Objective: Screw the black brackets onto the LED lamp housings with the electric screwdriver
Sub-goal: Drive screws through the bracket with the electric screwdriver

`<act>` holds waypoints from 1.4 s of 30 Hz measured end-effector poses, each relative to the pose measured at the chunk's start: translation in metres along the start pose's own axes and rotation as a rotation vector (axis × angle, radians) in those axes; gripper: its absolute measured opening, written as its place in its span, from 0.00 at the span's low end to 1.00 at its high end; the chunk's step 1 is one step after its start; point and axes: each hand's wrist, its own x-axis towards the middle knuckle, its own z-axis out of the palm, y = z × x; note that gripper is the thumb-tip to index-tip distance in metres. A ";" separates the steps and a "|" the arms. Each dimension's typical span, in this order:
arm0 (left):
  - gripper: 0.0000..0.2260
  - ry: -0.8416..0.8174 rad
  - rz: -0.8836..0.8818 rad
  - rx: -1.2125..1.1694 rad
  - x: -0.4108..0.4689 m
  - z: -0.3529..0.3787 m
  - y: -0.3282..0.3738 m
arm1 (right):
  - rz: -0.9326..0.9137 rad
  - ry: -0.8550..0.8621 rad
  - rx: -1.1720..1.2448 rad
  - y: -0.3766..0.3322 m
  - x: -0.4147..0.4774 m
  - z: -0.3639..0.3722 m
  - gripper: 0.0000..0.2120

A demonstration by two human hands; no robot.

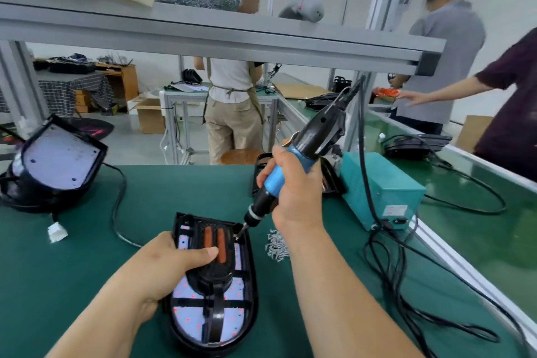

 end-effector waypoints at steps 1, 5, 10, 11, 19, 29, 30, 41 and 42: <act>0.07 -0.017 0.004 0.001 0.001 0.000 0.000 | 0.003 -0.003 0.000 0.000 0.000 -0.001 0.14; 0.09 -0.027 -0.013 -0.016 0.002 -0.002 -0.001 | 0.044 -0.014 -0.004 0.001 -0.001 -0.002 0.14; 0.07 -0.006 -0.012 -0.018 0.004 -0.002 -0.002 | 0.059 -0.010 -0.013 0.001 0.000 -0.003 0.12; 0.07 -0.007 -0.007 -0.012 0.004 -0.002 -0.002 | 0.061 -0.007 -0.011 0.002 0.000 -0.004 0.12; 0.05 0.008 -0.007 -0.013 0.001 -0.004 -0.001 | 0.045 -0.013 -0.021 0.003 0.000 -0.003 0.11; 0.05 0.020 -0.023 -0.011 0.003 -0.004 -0.003 | 0.017 -0.048 -0.038 0.002 0.000 0.001 0.13; 0.05 0.021 -0.026 -0.016 0.004 -0.004 -0.003 | 0.015 -0.053 -0.041 0.002 0.000 0.001 0.13; 0.07 0.033 -0.038 -0.054 0.004 -0.004 -0.005 | 0.019 -0.023 -0.008 0.004 0.002 -0.002 0.15; 0.06 0.032 -0.038 -0.058 0.004 -0.004 -0.005 | 0.017 -0.022 -0.008 0.005 0.002 -0.002 0.14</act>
